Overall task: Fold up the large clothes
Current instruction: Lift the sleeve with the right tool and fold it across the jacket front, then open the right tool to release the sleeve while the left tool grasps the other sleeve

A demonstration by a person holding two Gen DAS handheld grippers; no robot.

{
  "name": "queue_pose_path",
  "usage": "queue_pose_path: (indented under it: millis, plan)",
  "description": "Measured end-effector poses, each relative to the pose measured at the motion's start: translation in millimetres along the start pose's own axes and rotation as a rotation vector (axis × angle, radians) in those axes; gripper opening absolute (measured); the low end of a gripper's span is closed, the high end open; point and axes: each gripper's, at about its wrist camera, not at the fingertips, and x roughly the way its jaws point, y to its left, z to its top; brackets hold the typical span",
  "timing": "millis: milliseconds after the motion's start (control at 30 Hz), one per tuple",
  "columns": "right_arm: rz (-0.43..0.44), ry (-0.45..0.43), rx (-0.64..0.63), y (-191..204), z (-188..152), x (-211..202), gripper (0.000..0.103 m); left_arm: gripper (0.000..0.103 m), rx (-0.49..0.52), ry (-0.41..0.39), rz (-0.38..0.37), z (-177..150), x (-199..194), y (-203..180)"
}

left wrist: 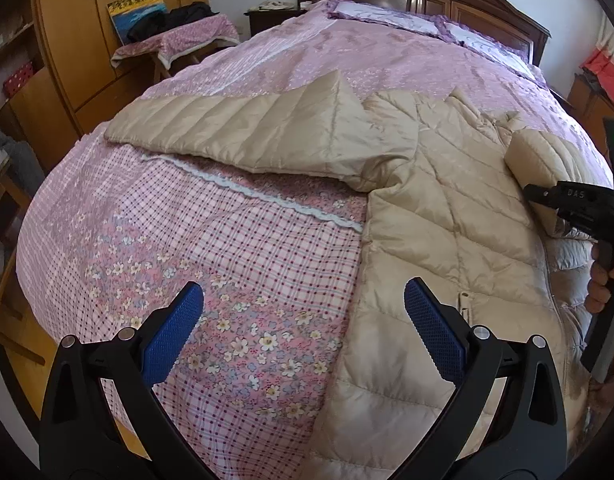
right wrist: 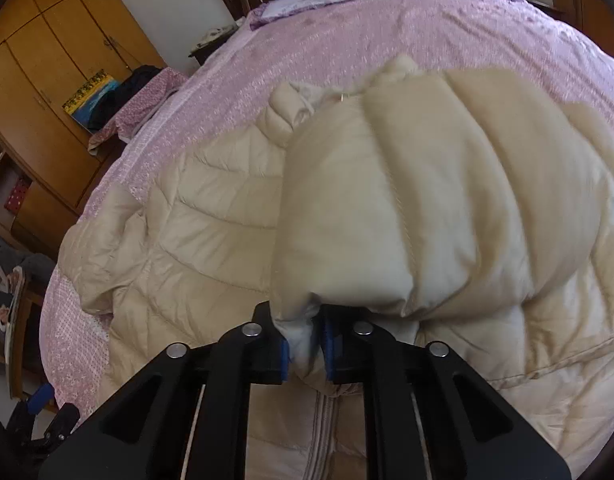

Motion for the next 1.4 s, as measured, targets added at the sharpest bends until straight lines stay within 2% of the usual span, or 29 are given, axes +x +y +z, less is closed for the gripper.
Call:
queue_pose_path:
  millis: [133, 300, 567, 633, 700, 767, 900, 1200, 1333, 1400]
  plan:
    - [0.033, -0.011, 0.012, 3.8, -2.4, -0.6, 0.047, 0.1, -0.005, 0.006, -0.002, -1.4, 1.6, 0.1]
    - [0.071, -0.011, 0.009, 14.9, -5.9, -13.2, 0.061, 0.1, -0.001, 0.001, -0.012, -0.6, 0.5, -5.2]
    - [0.102, -0.036, 0.042, 4.4, -24.3, -59.0, 0.064, 0.1, 0.054, -0.029, -0.041, 5.0, -9.4, -29.8]
    - [0.113, -0.045, 0.06, -2.8, -28.9, -70.1, 0.07, 0.1, 0.069, -0.029, -0.061, 6.9, -11.1, -39.6]
    - [0.11, -0.063, 0.067, -11.9, -33.3, -84.9, 0.071, 0.1, 0.086, -0.032, -0.082, 9.0, -13.5, -50.9]
    - [0.086, -0.086, 0.058, -18.6, -36.3, -97.9, 0.071, 0.1, 0.108, -0.043, -0.093, 11.1, -17.1, -62.8]
    - [-0.016, -0.11, 0.048, -37.1, -43.4, -118.0, 0.073, 0.1, 0.152, -0.055, -0.11, 12.5, -21.5, -86.8]
    - [-0.16, -0.127, 0.215, -121.4, -71.3, -147.9, 0.078, 0.1, 0.261, -0.034, -0.197, 18.1, -27.5, -151.0]
    - [-0.167, -0.13, 0.322, -156.2, -82.2, -156.5, 0.079, 0.1, 0.312, -0.034, -0.256, 23.4, -32.8, -189.2]
    - [-0.169, -0.122, 0.351, -171.1, -87.7, -160.3, 0.079, 0.1, 0.347, -0.046, -0.262, 26.8, -33.2, -210.1]
